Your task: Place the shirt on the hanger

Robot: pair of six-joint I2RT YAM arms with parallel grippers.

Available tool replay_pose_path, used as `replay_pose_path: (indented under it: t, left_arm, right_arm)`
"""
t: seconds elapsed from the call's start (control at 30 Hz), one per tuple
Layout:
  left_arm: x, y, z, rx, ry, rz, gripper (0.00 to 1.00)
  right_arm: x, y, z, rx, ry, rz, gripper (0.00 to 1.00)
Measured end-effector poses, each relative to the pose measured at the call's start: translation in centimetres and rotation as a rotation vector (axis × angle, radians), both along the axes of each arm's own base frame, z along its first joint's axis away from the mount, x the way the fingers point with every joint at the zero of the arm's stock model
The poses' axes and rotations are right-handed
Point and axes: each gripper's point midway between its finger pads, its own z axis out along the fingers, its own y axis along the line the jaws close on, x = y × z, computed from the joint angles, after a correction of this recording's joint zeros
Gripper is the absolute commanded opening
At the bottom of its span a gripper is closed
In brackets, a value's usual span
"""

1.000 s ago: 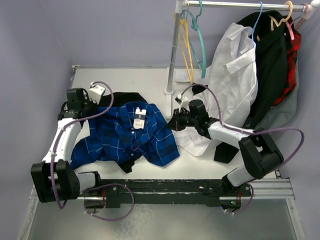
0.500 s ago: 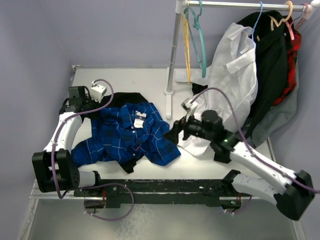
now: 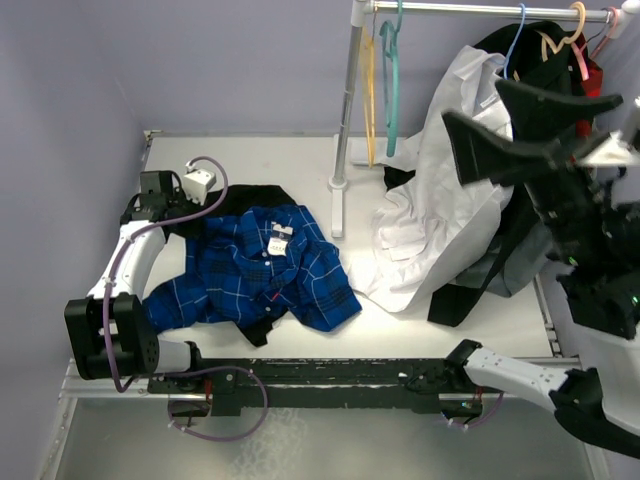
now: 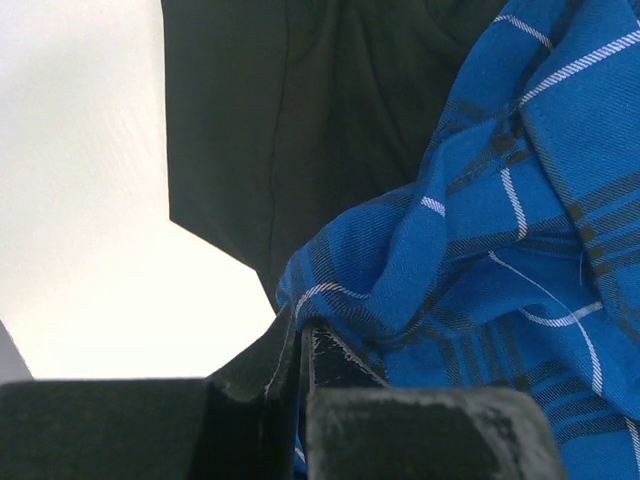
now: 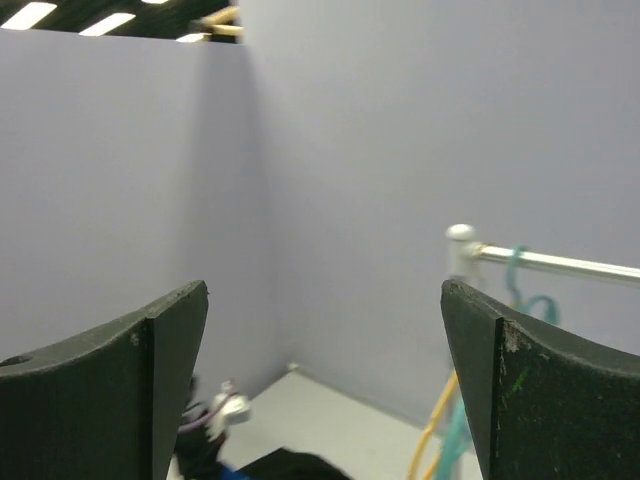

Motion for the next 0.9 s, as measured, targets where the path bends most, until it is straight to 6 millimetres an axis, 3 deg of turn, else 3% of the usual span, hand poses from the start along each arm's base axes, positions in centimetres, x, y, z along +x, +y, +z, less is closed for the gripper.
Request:
replay_pose_path:
  t: [0.1, 0.17, 0.23, 0.33, 0.43, 0.57, 0.7, 0.9]
  left_arm:
    - [-0.1, -0.2, 0.0, -0.01, 0.003, -0.005, 0.55]
    - [-0.2, -0.3, -0.1, -0.017, 0.007, -0.005, 0.7]
    - [-0.3, -0.4, -0.1, -0.024, 0.014, 0.0, 0.99]
    - [-0.3, -0.4, -0.1, -0.029, 0.017, 0.007, 0.99]
    - [-0.4, -0.4, -0.1, -0.03, 0.018, 0.01, 1.0]
    - [-0.3, -0.4, -0.1, -0.03, 0.017, 0.01, 1.0]
    - [-0.3, -0.4, -0.1, -0.03, 0.017, 0.009, 1.0]
    - [-0.3, -0.4, -0.1, -0.03, 0.016, 0.009, 1.0]
  right_arm:
    - [5.0, -0.3, 0.4, -0.02, 0.058, -0.193, 1.0]
    - [9.3, 1.0, -0.1, -0.064, 0.12, -0.287, 0.99]
    - [13.6, 2.3, -1.1, -0.11, 0.187, -0.361, 0.95]
    - [19.9, 4.5, -5.1, -0.196, 0.304, -0.434, 0.91]
    - [24.9, 5.3, -12.1, -0.31, 0.466, -0.494, 0.88]
    - [27.5, 4.0, -17.8, -0.371, 0.603, -0.543, 0.88]
    - [27.9, 2.3, -19.0, -0.347, 0.641, -0.577, 0.87]
    - [27.1, 1.3, -17.3, -0.282, 0.611, -0.579, 0.8]
